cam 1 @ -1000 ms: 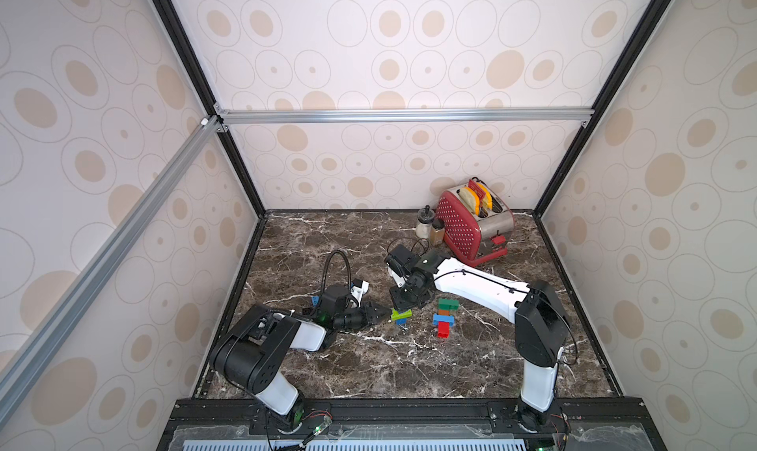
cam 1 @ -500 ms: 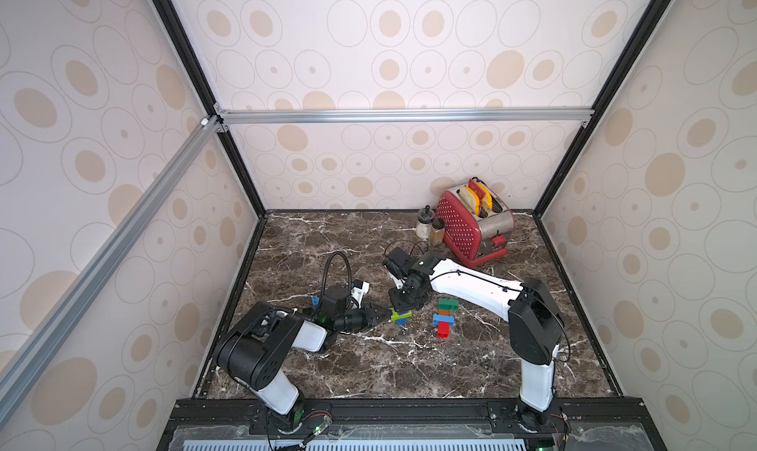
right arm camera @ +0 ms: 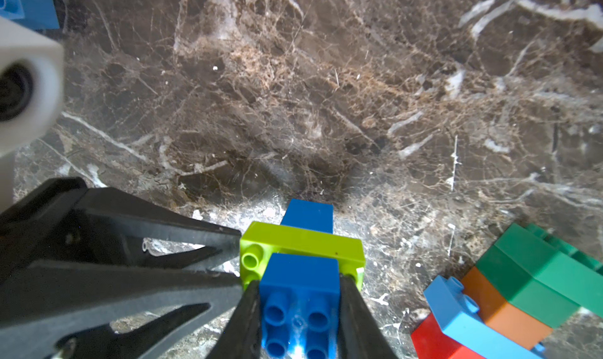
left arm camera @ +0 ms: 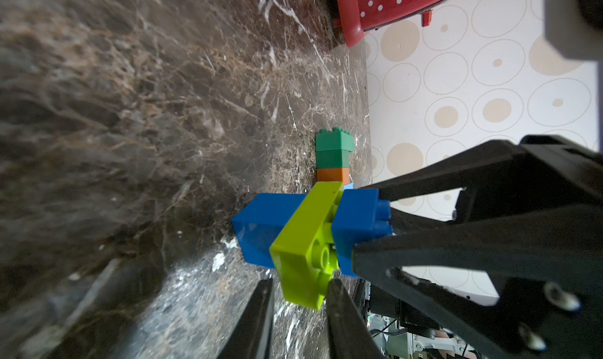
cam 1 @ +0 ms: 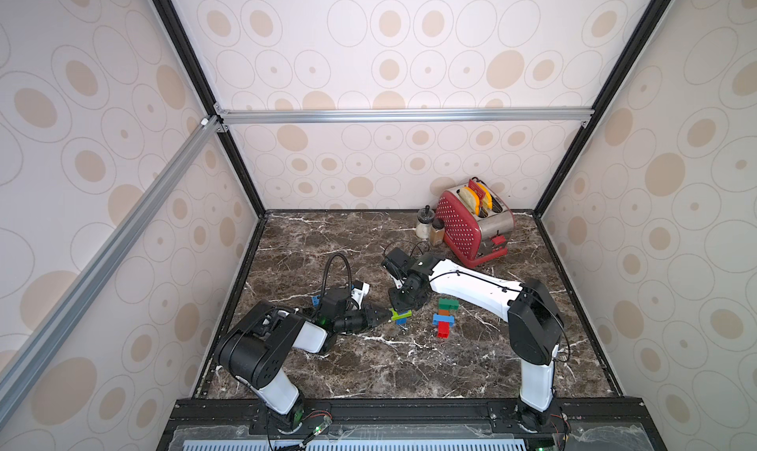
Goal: Assemble the letter f with lego
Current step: Assemble the lego brick with the lego brick.
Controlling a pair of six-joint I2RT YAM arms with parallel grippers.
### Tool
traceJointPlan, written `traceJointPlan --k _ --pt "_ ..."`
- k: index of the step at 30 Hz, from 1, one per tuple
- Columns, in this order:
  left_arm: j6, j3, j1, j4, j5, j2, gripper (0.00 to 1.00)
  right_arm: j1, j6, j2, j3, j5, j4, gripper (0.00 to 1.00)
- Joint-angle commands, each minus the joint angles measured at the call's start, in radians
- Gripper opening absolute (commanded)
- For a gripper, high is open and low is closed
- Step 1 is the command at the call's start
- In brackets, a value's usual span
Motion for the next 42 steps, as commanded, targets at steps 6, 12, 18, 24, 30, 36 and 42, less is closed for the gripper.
traceJointPlan --k 6,12,18,24,30,36,42 --pt "-0.017 -0.009 -0.008 0.035 0.009 0.007 0.29 0.007 0.022 0.041 0.032 0.006 -0.011 0.29" --pt "-0.018 -0.011 -0.009 0.037 0.009 0.005 0.28 0.007 0.024 0.039 0.029 0.034 -0.039 0.29" --pt "-0.019 -0.011 -0.009 0.037 0.005 0.009 0.27 0.007 0.034 0.039 0.018 0.047 -0.054 0.29" --pt "-0.019 -0.011 -0.009 0.036 0.004 0.010 0.26 0.007 0.043 0.053 0.003 0.040 -0.049 0.29" --pt "-0.019 -0.011 -0.009 0.035 0.002 0.011 0.26 0.009 0.066 0.064 -0.011 0.021 -0.043 0.29" --pt "-0.020 -0.011 -0.009 0.036 0.001 0.014 0.25 0.015 0.069 0.063 -0.004 0.043 -0.058 0.34" --pt "-0.022 -0.011 -0.009 0.037 0.003 0.013 0.25 0.015 0.055 0.054 0.015 0.061 -0.074 0.37"
